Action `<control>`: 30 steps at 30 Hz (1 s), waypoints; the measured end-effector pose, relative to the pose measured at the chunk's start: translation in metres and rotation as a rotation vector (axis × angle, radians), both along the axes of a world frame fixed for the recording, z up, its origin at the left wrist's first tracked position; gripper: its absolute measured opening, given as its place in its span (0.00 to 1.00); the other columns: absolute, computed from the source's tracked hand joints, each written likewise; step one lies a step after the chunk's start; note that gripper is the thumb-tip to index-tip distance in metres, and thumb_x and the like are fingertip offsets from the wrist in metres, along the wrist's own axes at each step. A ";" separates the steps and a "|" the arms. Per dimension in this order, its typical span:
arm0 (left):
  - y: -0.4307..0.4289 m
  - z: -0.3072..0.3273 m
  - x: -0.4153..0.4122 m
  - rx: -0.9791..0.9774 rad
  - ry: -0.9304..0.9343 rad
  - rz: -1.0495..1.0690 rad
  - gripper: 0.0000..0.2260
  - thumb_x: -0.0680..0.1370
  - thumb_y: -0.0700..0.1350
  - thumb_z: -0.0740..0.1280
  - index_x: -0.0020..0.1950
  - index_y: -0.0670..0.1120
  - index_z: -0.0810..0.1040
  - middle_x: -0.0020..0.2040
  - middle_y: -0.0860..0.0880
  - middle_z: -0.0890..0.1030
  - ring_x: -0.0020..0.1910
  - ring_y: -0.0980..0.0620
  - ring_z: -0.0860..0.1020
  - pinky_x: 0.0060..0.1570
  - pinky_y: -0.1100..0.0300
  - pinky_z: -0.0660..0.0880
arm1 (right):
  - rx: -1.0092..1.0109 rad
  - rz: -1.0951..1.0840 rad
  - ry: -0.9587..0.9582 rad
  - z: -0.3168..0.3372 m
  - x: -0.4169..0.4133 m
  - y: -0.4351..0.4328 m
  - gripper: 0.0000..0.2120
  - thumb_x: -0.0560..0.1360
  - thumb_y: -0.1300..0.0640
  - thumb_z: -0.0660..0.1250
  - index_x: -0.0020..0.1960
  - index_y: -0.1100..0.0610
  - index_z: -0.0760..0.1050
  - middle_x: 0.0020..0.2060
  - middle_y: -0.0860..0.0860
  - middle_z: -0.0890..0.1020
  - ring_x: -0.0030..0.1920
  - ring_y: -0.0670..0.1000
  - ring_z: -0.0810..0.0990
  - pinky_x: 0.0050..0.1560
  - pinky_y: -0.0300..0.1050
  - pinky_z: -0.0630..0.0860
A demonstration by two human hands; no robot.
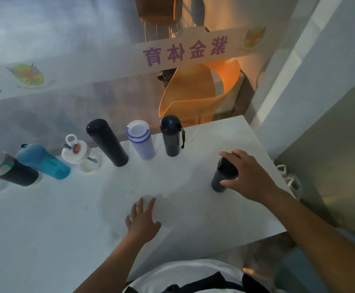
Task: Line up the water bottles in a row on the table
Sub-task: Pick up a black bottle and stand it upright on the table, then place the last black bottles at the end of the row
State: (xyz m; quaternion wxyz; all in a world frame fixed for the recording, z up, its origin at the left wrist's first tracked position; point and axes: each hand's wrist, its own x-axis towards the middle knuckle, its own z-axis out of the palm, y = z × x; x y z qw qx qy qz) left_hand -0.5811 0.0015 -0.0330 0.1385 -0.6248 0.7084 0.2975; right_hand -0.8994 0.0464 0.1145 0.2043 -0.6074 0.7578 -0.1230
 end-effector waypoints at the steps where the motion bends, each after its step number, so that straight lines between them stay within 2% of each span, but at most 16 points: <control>1: 0.001 -0.001 0.000 -0.001 -0.004 -0.002 0.38 0.76 0.55 0.65 0.78 0.61 0.45 0.80 0.51 0.41 0.79 0.45 0.42 0.75 0.41 0.50 | -0.041 -0.010 -0.001 -0.007 -0.001 0.001 0.35 0.67 0.49 0.75 0.71 0.45 0.65 0.66 0.51 0.69 0.61 0.58 0.71 0.60 0.54 0.74; 6: 0.004 -0.002 0.003 -0.006 -0.014 0.012 0.36 0.77 0.56 0.64 0.78 0.61 0.45 0.80 0.51 0.40 0.79 0.45 0.42 0.74 0.40 0.51 | -0.085 -0.043 0.006 -0.026 -0.009 -0.004 0.32 0.68 0.52 0.74 0.70 0.47 0.66 0.64 0.53 0.70 0.58 0.58 0.73 0.57 0.52 0.76; 10: 0.006 -0.003 0.011 0.006 -0.032 0.032 0.36 0.77 0.57 0.65 0.78 0.62 0.46 0.80 0.51 0.40 0.79 0.45 0.42 0.74 0.40 0.52 | -0.052 -0.052 -0.019 -0.024 -0.012 -0.018 0.30 0.68 0.54 0.73 0.69 0.48 0.70 0.60 0.54 0.72 0.55 0.57 0.74 0.53 0.46 0.72; 13: 0.008 -0.004 0.021 0.020 -0.042 0.024 0.36 0.76 0.57 0.65 0.78 0.63 0.47 0.80 0.52 0.40 0.79 0.45 0.42 0.73 0.39 0.53 | -0.085 -0.066 -0.056 -0.009 -0.017 -0.038 0.30 0.67 0.53 0.74 0.68 0.48 0.71 0.57 0.54 0.74 0.55 0.57 0.74 0.55 0.49 0.73; 16: 0.009 -0.005 0.028 0.042 -0.055 -0.016 0.36 0.76 0.57 0.65 0.78 0.63 0.47 0.80 0.53 0.40 0.79 0.46 0.42 0.72 0.39 0.56 | -0.155 -0.080 -0.089 0.012 -0.024 -0.072 0.31 0.66 0.52 0.75 0.68 0.49 0.71 0.58 0.55 0.74 0.56 0.56 0.74 0.57 0.49 0.73; 20: 0.007 -0.006 0.036 0.076 -0.059 -0.057 0.36 0.76 0.56 0.65 0.78 0.64 0.47 0.80 0.55 0.40 0.79 0.47 0.42 0.71 0.40 0.60 | -0.225 -0.069 -0.128 0.017 -0.033 -0.125 0.30 0.64 0.53 0.74 0.65 0.51 0.74 0.56 0.56 0.76 0.56 0.57 0.75 0.54 0.48 0.73; 25: 0.005 -0.005 0.043 0.090 -0.063 -0.099 0.36 0.76 0.54 0.65 0.78 0.64 0.47 0.80 0.56 0.38 0.79 0.48 0.41 0.70 0.42 0.63 | -0.197 -0.096 -0.088 0.001 -0.030 -0.170 0.28 0.67 0.54 0.75 0.65 0.53 0.72 0.57 0.59 0.73 0.53 0.60 0.75 0.53 0.48 0.74; 30: 0.002 -0.004 0.046 0.097 -0.052 -0.112 0.36 0.76 0.53 0.65 0.78 0.64 0.47 0.80 0.56 0.38 0.79 0.48 0.41 0.70 0.42 0.64 | -0.154 -0.112 -0.095 -0.014 -0.027 -0.187 0.32 0.67 0.55 0.75 0.69 0.55 0.71 0.59 0.60 0.73 0.55 0.62 0.75 0.55 0.47 0.73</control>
